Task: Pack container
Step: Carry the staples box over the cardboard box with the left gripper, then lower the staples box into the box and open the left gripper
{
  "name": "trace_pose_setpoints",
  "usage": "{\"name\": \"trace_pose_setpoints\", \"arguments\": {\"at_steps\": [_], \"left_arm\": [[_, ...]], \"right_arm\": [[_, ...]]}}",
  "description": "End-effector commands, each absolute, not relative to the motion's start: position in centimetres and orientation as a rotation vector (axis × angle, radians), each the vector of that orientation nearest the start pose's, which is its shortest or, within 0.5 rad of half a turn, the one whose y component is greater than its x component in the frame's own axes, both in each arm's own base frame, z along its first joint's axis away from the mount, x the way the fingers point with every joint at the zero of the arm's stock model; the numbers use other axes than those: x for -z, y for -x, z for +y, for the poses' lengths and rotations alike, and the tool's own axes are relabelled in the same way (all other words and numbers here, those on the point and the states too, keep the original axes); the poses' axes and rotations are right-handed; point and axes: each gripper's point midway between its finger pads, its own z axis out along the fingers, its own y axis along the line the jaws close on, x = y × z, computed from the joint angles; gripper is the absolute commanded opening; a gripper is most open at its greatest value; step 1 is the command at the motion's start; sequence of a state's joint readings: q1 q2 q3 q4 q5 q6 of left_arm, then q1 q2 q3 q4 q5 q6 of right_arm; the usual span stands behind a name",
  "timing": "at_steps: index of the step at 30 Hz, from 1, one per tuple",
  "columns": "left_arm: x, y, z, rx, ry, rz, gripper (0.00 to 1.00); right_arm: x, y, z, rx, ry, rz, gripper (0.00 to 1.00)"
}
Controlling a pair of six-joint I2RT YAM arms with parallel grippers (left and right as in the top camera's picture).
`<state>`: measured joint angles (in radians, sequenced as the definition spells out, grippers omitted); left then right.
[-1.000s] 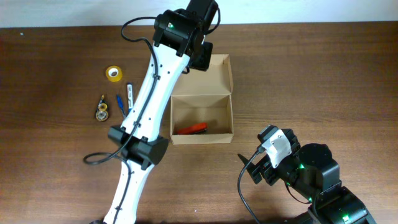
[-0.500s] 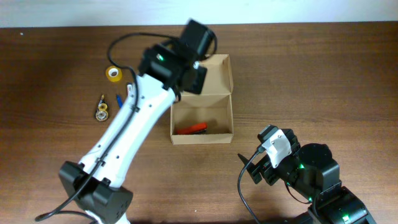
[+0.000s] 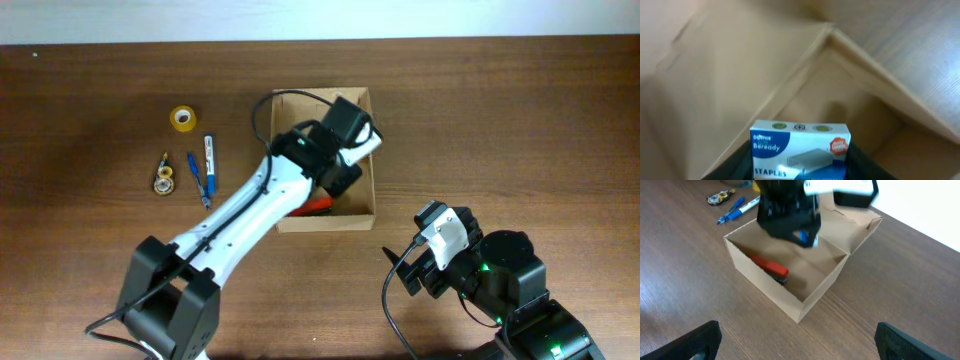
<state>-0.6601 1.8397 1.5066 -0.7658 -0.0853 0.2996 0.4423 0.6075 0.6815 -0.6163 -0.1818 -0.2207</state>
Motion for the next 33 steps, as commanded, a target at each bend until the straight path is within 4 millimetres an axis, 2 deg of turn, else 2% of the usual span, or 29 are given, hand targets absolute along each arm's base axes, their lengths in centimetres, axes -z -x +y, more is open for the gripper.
{"name": "trace_pose_setpoints", "arguments": {"at_steps": [1, 5, 10, 13, 21, 29, 33], "left_arm": [[-12.4, -34.7, -28.5, 0.058, -1.528, 2.18, 0.05], [-11.9, -33.1, -29.7, 0.118, -1.734, 2.036, 0.06], [-11.9, -33.0, -30.3, 0.107, -1.805, 1.955, 0.06], [-11.1, -33.1, -30.3, 0.094, -1.861, 1.925, 0.05], [-9.2, -33.6, -30.7, 0.095, -1.874, 1.94, 0.06], [-8.7, -33.6, -30.8, 0.099, -1.879, 1.946, 0.06], [-8.7, -33.0, -31.3, 0.163, -1.888, 1.934, 0.06]], "right_arm": [[-21.5, -21.4, 13.6, -0.316, 0.8, 1.966, 0.99], [-21.5, -21.4, 13.6, -0.316, 0.8, 1.966, 0.99], [-21.5, -21.4, 13.6, -0.316, 0.8, 1.966, 0.99], [-21.5, -21.4, 13.6, -0.316, 0.8, 1.966, 0.99], [-21.5, -21.4, 13.6, -0.316, 0.8, 1.966, 0.99], [-21.5, -21.4, 13.6, -0.316, 0.8, 1.966, 0.99], [-21.5, -21.4, 13.6, -0.316, 0.8, 1.966, 0.99]]}}
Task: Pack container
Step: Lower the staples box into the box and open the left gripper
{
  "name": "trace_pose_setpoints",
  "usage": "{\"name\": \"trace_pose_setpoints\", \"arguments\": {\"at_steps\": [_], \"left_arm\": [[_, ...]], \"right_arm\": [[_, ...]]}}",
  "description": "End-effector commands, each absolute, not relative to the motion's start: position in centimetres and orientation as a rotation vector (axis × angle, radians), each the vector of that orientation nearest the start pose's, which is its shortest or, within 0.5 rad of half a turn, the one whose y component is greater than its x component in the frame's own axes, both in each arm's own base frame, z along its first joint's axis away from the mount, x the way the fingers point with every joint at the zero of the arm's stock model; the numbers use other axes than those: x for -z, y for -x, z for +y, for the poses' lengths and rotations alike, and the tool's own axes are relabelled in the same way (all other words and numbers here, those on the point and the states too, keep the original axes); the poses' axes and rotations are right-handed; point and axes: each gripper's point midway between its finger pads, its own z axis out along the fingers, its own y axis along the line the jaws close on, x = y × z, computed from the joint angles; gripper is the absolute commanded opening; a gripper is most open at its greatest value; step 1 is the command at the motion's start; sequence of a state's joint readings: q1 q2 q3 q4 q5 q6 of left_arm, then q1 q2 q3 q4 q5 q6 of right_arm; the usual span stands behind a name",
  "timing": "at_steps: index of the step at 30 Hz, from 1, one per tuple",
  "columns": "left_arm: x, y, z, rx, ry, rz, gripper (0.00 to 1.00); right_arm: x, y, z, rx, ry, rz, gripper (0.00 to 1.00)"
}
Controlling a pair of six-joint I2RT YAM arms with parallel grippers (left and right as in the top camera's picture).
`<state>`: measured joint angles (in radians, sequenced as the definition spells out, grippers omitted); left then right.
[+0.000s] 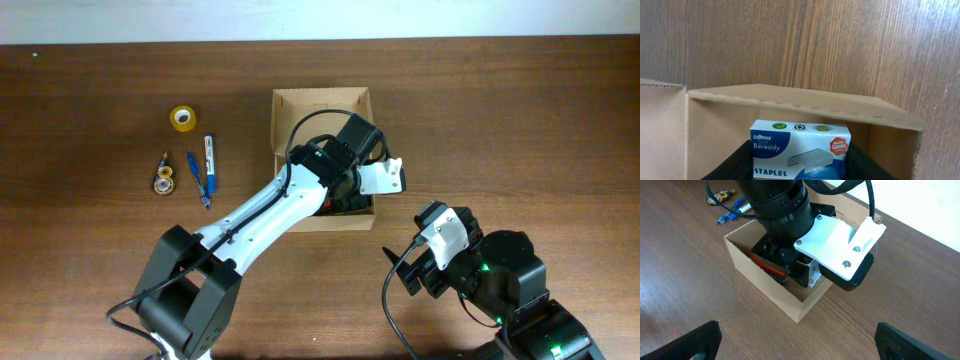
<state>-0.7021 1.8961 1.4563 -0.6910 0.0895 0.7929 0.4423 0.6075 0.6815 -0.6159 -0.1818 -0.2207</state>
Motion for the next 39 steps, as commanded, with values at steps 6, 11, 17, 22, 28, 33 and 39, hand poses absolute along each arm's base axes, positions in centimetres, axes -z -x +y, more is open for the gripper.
{"name": "trace_pose_setpoints", "arguments": {"at_steps": [6, 11, 17, 22, 28, 33, 39], "left_arm": [[-8.0, -33.0, -31.2, 0.164, -1.896, 1.948, 0.06], [-7.9, -33.0, -31.2, 0.164, -1.899, 1.951, 0.07], [-7.5, -32.9, -31.2, 0.166, -1.906, 1.961, 0.06], [-7.4, -32.7, -31.0, 0.168, -1.911, 1.968, 0.12], [-7.2, -32.4, -30.8, 0.174, -1.911, 1.992, 0.33], [-7.2, -32.4, -30.8, 0.173, -1.911, 1.992, 0.49], [-7.3, -32.5, -30.8, 0.173, -1.91, 1.992, 0.68]], "right_arm": [[-21.5, -21.4, 13.6, -0.316, 0.8, 1.966, 0.99], [-21.5, -21.4, 13.6, -0.316, 0.8, 1.966, 0.99], [-21.5, -21.4, 13.6, -0.316, 0.8, 1.966, 0.99], [-21.5, -21.4, 13.6, -0.316, 0.8, 1.966, 0.99], [-21.5, -21.4, 13.6, -0.316, 0.8, 1.966, 0.99], [-21.5, -21.4, 13.6, -0.316, 0.8, 1.966, 0.99], [-21.5, -21.4, 13.6, -0.316, 0.8, 1.966, 0.99]]}}
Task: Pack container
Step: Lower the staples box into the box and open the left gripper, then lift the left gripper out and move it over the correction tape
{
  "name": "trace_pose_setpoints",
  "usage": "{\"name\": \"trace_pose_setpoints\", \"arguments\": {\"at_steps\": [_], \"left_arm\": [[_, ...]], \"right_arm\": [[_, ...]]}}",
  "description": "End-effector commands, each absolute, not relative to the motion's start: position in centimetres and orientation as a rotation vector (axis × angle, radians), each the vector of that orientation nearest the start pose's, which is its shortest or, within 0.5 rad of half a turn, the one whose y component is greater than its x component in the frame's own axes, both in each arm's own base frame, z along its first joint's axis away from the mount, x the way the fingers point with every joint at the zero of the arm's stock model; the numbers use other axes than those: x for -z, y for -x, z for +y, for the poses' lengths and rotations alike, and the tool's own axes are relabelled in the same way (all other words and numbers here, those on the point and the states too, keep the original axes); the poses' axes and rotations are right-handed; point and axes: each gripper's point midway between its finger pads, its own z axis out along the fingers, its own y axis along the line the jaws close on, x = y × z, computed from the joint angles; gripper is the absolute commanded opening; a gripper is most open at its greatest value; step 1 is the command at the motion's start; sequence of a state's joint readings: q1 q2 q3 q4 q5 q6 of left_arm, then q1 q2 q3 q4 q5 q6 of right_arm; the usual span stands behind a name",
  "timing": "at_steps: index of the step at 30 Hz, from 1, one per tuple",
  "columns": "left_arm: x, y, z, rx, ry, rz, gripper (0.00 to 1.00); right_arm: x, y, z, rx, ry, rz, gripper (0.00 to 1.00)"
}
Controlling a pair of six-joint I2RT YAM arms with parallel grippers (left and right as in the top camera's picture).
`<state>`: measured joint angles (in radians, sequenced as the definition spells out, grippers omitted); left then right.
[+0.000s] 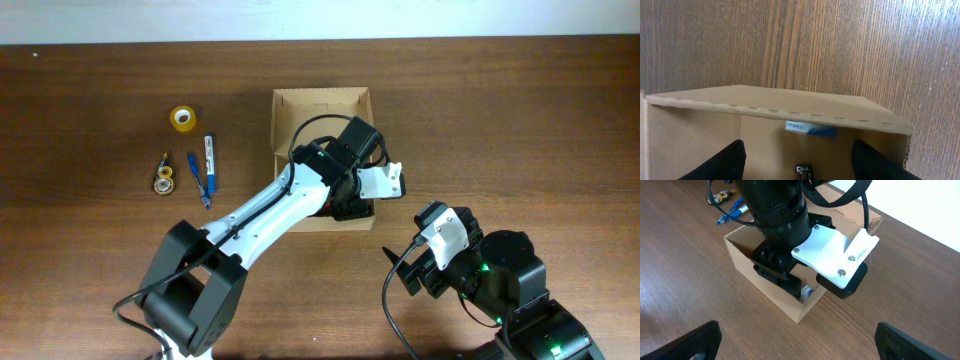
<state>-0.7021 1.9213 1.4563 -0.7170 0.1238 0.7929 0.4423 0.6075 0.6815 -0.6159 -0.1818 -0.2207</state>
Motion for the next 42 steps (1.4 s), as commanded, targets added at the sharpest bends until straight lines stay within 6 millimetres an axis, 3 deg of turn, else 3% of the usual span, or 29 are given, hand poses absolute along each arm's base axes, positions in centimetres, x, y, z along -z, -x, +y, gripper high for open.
{"name": "trace_pose_setpoints", "arguments": {"at_steps": [1, 6, 10, 18, 25, 29, 33, 37, 42], "left_arm": [[-7.3, -32.5, -30.8, 0.173, -1.911, 1.991, 0.68], [-7.4, -32.5, -30.8, 0.172, -1.905, 1.986, 0.68], [-9.0, -32.6, -30.9, 0.166, -1.884, 1.959, 0.68], [-16.1, -33.1, -29.5, 0.128, -1.76, 1.868, 0.68], [-22.1, -33.8, -26.2, 0.143, -1.47, 1.946, 0.68], [-25.0, -35.1, -22.8, 0.032, -1.222, 2.028, 0.68], [-27.8, -36.7, -17.0, -0.188, -0.846, 2.13, 0.68], [-27.9, -37.1, -12.2, -0.247, -0.573, 2.239, 0.68], [-26.9, -37.3, -7.9, -0.241, -0.337, 2.339, 0.68]], "right_arm": [[-21.5, -21.4, 13.6, -0.316, 0.8, 1.966, 0.99], [-21.5, -21.4, 13.6, -0.316, 0.8, 1.966, 0.99], [-21.5, -21.4, 13.6, -0.316, 0.8, 1.966, 0.99], [-21.5, -21.4, 13.6, -0.316, 0.8, 1.966, 0.99], [-21.5, -21.4, 13.6, -0.316, 0.8, 1.966, 0.99], [-21.5, -21.4, 13.6, -0.316, 0.8, 1.966, 0.99], [-21.5, -21.4, 13.6, -0.316, 0.8, 1.966, 0.99], [-21.5, -21.4, 13.6, -0.316, 0.8, 1.966, 0.99], [-21.5, -21.4, 13.6, -0.316, 0.8, 1.966, 0.99]]}}
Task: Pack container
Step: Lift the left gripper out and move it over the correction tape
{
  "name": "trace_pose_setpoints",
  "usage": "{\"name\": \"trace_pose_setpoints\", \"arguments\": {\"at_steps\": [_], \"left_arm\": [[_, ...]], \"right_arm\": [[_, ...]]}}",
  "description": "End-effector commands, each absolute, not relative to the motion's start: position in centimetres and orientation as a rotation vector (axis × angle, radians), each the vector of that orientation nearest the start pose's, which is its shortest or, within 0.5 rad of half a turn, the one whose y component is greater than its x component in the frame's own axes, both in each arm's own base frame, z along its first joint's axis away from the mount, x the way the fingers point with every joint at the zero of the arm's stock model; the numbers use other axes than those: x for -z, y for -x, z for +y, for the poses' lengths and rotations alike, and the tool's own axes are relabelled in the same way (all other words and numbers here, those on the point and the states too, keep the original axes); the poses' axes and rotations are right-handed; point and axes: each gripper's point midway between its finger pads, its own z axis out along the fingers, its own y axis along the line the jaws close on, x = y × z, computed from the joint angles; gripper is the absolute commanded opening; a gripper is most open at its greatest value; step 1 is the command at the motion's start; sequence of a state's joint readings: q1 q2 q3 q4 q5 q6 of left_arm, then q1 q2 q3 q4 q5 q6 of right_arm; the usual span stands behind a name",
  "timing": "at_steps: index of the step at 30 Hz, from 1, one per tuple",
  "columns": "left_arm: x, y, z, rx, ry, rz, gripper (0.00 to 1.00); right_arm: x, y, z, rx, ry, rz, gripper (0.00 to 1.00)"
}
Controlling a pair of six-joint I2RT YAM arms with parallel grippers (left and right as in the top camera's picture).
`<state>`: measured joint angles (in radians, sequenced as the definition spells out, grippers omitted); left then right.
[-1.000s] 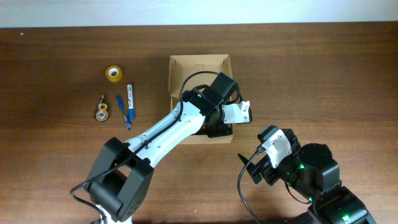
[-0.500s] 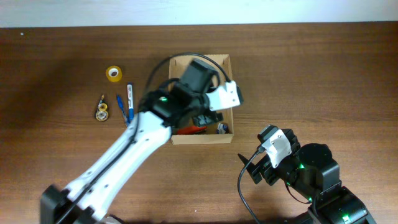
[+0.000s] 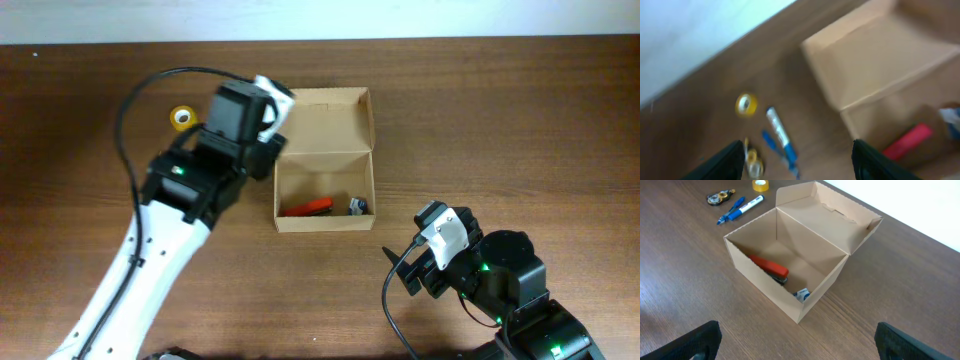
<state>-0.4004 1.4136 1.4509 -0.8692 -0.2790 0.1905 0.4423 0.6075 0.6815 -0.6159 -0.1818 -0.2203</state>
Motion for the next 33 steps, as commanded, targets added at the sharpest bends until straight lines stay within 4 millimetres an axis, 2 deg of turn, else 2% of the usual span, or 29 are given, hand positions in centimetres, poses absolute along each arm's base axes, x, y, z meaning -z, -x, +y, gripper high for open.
{"name": "trace_pose_setpoints", "arguments": {"at_steps": [1, 6, 11, 16, 19, 24, 29, 33], "left_arm": [[-26.9, -37.4, -7.3, -0.238, -0.303, 2.348, 0.68], [-26.6, -37.8, -3.6, -0.249, -0.117, 2.38, 0.68], [-26.1, -37.9, -1.0, -0.249, -0.037, 2.408, 0.68], [-24.6, -38.5, 1.8, -0.267, 0.085, 2.449, 0.68], [-22.9, -39.1, 2.5, -0.244, 0.106, 2.5, 0.68], [-19.8, -39.8, 2.3, -0.177, 0.112, 2.586, 0.68], [-17.9, -39.6, 3.7, -0.196, 0.151, 2.648, 0.68], [-16.9, -39.6, 4.7, -0.188, 0.092, 2.684, 0.68]], "right_arm": [[-21.5, -21.4, 13.6, -0.316, 0.8, 1.966, 0.99], [-21.5, -21.4, 13.6, -0.316, 0.8, 1.966, 0.99], [-21.5, -21.4, 13.6, -0.316, 0.8, 1.966, 0.99], [-21.5, -21.4, 13.6, -0.316, 0.8, 1.966, 0.99], [-21.5, -21.4, 13.6, -0.316, 0.8, 1.966, 0.99], [-21.5, -21.4, 13.6, -0.316, 0.8, 1.966, 0.99], [-21.5, -21.4, 13.6, -0.316, 0.8, 1.966, 0.99], [-21.5, -21.4, 13.6, -0.316, 0.8, 1.966, 0.99]]}}
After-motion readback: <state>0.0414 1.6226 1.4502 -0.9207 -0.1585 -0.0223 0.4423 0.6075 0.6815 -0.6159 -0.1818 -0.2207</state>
